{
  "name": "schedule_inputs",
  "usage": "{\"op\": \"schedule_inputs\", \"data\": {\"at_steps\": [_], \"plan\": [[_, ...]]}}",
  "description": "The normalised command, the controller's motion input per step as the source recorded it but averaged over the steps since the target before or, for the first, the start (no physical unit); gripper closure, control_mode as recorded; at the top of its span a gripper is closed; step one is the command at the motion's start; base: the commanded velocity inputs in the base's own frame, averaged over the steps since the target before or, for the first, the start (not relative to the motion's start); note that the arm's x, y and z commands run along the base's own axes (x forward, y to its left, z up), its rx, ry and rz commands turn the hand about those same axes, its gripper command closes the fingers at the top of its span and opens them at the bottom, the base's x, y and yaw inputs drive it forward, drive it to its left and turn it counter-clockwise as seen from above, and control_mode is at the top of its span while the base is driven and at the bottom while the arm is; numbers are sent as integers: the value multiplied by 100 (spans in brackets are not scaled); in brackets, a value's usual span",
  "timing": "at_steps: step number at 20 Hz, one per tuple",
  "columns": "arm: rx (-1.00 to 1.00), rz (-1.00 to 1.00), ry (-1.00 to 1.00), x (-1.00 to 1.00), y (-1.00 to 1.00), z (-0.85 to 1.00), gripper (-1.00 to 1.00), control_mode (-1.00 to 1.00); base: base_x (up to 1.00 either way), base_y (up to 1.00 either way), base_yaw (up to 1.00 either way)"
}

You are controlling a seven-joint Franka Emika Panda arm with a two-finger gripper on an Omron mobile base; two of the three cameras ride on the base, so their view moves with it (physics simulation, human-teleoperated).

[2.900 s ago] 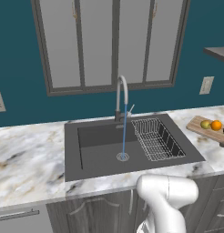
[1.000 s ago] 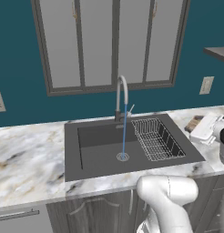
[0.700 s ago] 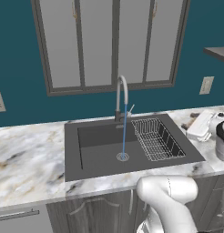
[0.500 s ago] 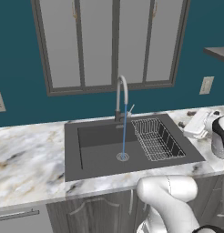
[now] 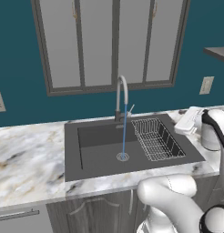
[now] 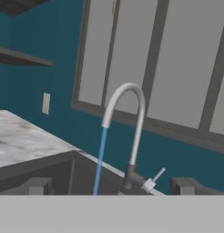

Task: Pick the apple, orange, kiwi from the sink and place them on the cutting board to airdry. Then turn off the sink faucet.

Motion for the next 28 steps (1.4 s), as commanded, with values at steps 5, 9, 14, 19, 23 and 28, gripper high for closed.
{"op": "schedule_inputs", "data": {"at_steps": [5, 9, 14, 19, 23, 28], "plan": [[0, 4, 0, 29, 1, -10, -100, -100, 0, 0, 0], [0, 4, 0, 26, 11, -8, -100, -100, 0, 0, 0], [0, 3, 0, 27, 17, -11, -100, -100, 0, 0, 0], [0, 3, 0, 29, 9, -12, -100, -100, 0, 0, 0], [0, 5, 0, 29, 12, -12, -100, -100, 0, 0, 0], [0, 6, 0, 34, 13, -13, -100, -100, 0, 0, 0]]}}
